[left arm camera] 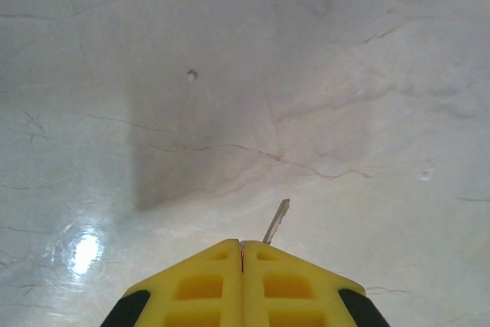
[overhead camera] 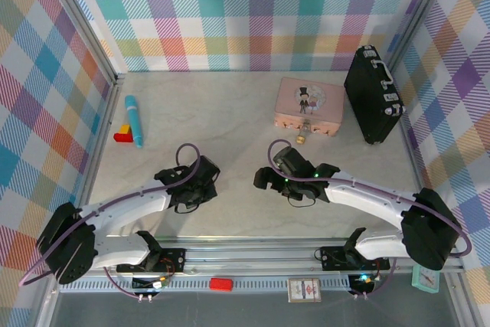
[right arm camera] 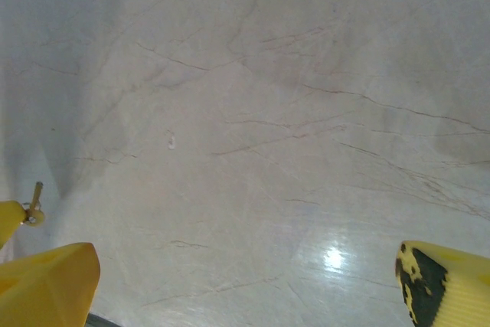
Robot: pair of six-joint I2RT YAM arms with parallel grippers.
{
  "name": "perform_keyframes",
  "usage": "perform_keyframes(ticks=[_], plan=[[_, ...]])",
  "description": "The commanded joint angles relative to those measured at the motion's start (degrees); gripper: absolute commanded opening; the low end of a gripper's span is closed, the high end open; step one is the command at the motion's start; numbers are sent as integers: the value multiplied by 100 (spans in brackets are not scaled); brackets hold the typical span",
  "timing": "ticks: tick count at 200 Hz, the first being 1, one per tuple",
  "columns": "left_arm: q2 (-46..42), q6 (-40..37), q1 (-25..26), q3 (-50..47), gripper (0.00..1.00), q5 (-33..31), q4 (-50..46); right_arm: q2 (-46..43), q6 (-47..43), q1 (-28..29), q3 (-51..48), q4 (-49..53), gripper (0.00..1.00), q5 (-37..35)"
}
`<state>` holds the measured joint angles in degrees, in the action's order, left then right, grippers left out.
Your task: Unlock the padlock with the key
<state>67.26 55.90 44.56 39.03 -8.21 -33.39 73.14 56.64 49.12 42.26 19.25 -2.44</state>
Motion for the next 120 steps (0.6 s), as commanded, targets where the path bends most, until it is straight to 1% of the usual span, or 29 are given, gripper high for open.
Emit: perform_keyframes(ticks=[1,29,46,60,87,120], plan=[[-231,457,-70,-22,0,212,398,-46,628,51,-248,-715,99,175],[-298,1044,-98,233,0,514,759,-142,1397,110,-612,-2101,100,409],[-393,1415,-97,319,0,521,890,-166,1770,170,-758,-2780,98,367],[-487,1632,-101,350,0,484,966,-211,2007,250,-897,-3270,95,222],[-605,2012,-155,388,0,456,994,-200,2148,305,-1023,-4137,84,130],[-800,2650,-174,4,0,583,2036,-24,2179,335,-1040,-4860,70,218]])
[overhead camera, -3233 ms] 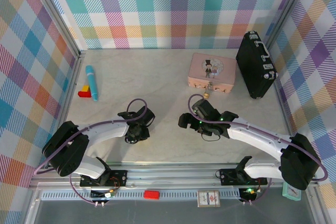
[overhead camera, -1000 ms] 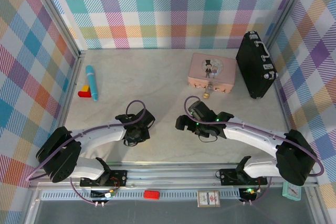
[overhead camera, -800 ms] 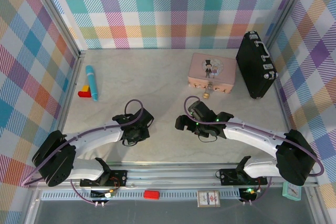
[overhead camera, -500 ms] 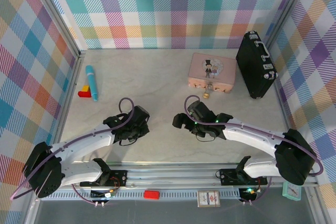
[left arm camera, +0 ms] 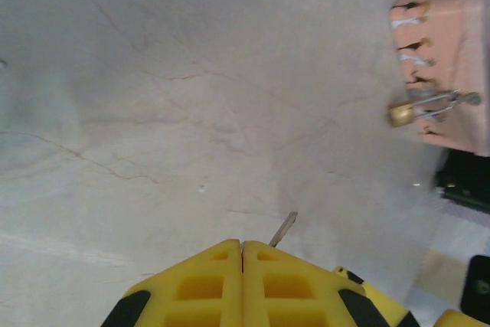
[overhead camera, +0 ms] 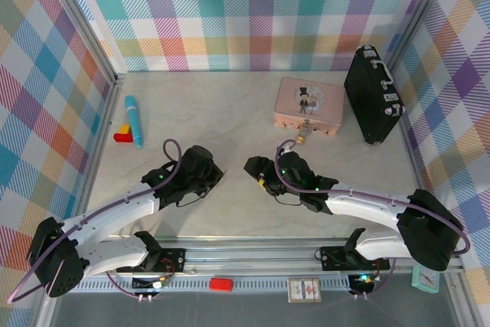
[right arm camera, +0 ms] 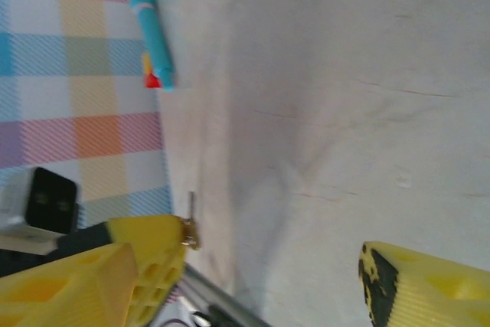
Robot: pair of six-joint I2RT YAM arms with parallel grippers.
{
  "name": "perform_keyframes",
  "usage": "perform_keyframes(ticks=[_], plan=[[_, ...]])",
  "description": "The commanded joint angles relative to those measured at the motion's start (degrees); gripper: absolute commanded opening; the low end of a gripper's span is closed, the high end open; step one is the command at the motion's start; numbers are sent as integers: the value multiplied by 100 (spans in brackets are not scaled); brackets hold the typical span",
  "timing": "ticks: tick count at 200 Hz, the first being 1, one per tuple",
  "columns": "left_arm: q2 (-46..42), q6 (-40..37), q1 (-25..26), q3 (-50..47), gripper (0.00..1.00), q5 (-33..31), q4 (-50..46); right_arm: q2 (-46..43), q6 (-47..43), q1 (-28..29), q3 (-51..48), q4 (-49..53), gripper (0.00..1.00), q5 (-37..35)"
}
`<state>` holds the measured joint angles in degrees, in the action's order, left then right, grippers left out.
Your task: Unlock the padlock with the key
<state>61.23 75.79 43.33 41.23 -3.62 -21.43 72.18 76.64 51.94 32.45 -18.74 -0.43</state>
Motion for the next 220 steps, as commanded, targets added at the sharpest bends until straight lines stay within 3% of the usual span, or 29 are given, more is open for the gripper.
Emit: perform_keyframes(ticks=[1,53,116,144,173,189,206,220], plan=[[-207,676,-48,-223,0,120,854,79,178,53,-56,-1074,70,25],[-675,925,-51,-392,0,-223,1016,429,107,131,57,-1616,52,331],[-648,1095,-44,-452,0,-133,1194,920,27,211,329,-2206,42,743],[-556,988,-48,-370,0,-70,1131,780,-170,220,404,-1790,40,666],[-459,716,-46,-274,0,19,1080,416,-690,212,646,-326,40,457],[-358,-10,-79,-62,0,99,999,246,-1746,153,1018,415,52,631],[-59,-1570,-101,870,0,-214,-315,136,-3654,158,1713,2112,62,201],[325,-2690,-183,1509,0,-107,-927,11,-4669,123,1674,2486,69,-62]])
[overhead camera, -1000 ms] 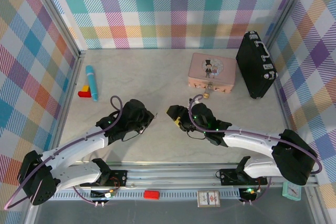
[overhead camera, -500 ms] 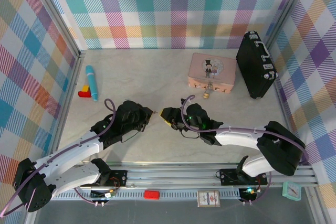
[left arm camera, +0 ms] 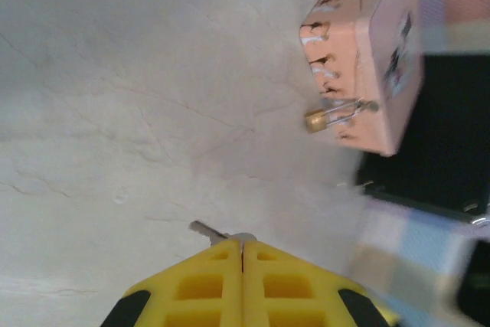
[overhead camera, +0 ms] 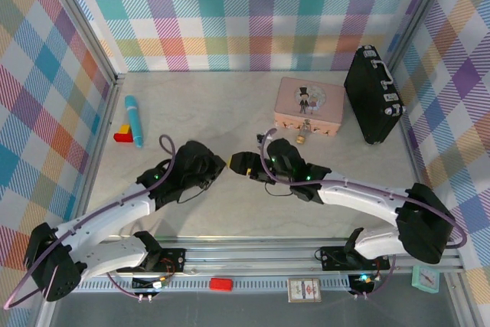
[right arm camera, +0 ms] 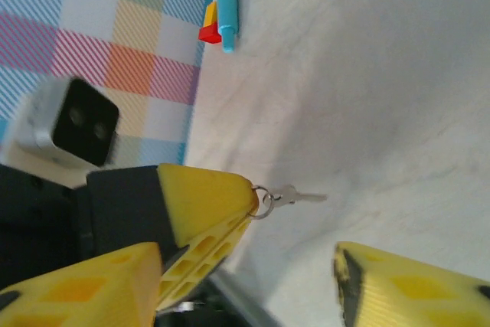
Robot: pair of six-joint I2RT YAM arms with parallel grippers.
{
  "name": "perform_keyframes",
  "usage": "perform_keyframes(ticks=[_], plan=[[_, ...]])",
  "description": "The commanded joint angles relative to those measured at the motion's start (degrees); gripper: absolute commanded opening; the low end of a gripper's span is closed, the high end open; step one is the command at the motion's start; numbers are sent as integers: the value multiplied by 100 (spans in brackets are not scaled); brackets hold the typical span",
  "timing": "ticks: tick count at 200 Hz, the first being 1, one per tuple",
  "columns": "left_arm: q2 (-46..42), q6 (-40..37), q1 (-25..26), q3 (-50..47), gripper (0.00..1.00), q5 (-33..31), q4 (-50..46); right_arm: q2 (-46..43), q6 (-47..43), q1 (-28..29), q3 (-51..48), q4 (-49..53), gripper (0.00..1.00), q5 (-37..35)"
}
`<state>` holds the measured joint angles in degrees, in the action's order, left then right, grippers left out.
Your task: Unlock the padlock with the key
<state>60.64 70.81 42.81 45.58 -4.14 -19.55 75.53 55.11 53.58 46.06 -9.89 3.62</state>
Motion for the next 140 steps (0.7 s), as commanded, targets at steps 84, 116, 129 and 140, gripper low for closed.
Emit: perform_keyframes(ticks=[84,116,129,140], plan=[[765,-4829,-326,1780,0,975,-1303,-2604,-5501,-119,-1561,21,87,65],[763,-5260,-319,1931,0,1363,-1525,-2267,-5821,-120,-1051,804,80,728],[769,-5361,-323,1969,0,1440,-1628,-2104,-5812,-136,-915,864,79,808],[773,-5420,-311,1980,0,1467,-1678,-1985,-5757,-170,-797,883,77,895]])
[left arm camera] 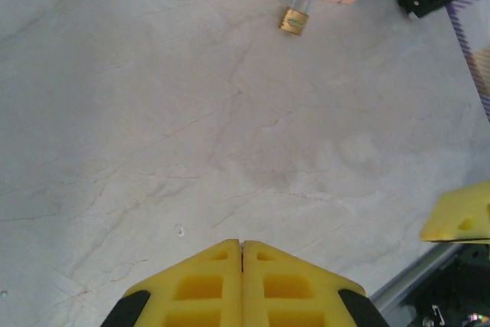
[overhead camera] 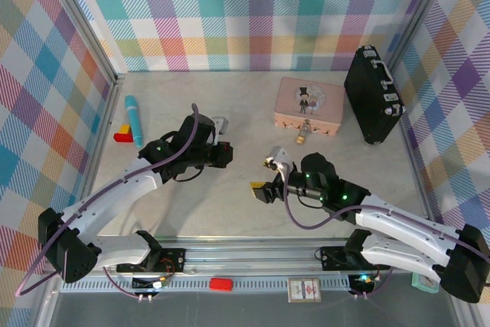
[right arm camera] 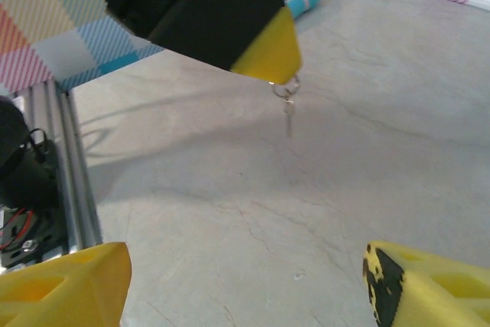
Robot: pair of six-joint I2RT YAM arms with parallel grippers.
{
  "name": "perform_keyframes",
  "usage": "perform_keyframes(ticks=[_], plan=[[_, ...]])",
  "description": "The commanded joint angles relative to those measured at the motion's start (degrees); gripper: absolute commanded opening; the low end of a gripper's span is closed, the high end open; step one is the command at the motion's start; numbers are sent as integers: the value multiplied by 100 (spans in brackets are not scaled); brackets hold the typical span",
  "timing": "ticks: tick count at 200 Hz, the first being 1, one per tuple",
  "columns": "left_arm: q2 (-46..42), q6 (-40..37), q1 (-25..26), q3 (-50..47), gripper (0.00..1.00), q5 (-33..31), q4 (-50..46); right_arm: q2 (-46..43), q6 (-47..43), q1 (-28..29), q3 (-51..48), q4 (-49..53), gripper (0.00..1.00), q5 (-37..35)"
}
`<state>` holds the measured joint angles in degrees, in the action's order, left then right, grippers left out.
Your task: Unlock the padlock with the key
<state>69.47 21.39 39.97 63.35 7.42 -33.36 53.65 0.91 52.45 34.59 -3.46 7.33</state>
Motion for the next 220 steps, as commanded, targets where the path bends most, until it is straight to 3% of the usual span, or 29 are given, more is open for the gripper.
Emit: perform_keyframes(ticks=[1,41,65,86,129,220], plan=[[-110,-478,-25,203,0,311,-304,214,-328,-62,366,241,77,537],[-99,-592,19,257,0,604,-367,811,-172,-358,803,250,65,1084],[-136,-601,46,265,0,790,-340,1123,207,-852,928,-4,61,1878],[-127,-553,63,257,0,858,-329,1366,180,-906,1137,57,56,2253],[-86,-528,77,220,0,1028,-266,1582,278,-929,1027,-459,46,2561],[50,-495,128,230,0,1225,-230,1890,181,-929,1280,-194,25,2755]])
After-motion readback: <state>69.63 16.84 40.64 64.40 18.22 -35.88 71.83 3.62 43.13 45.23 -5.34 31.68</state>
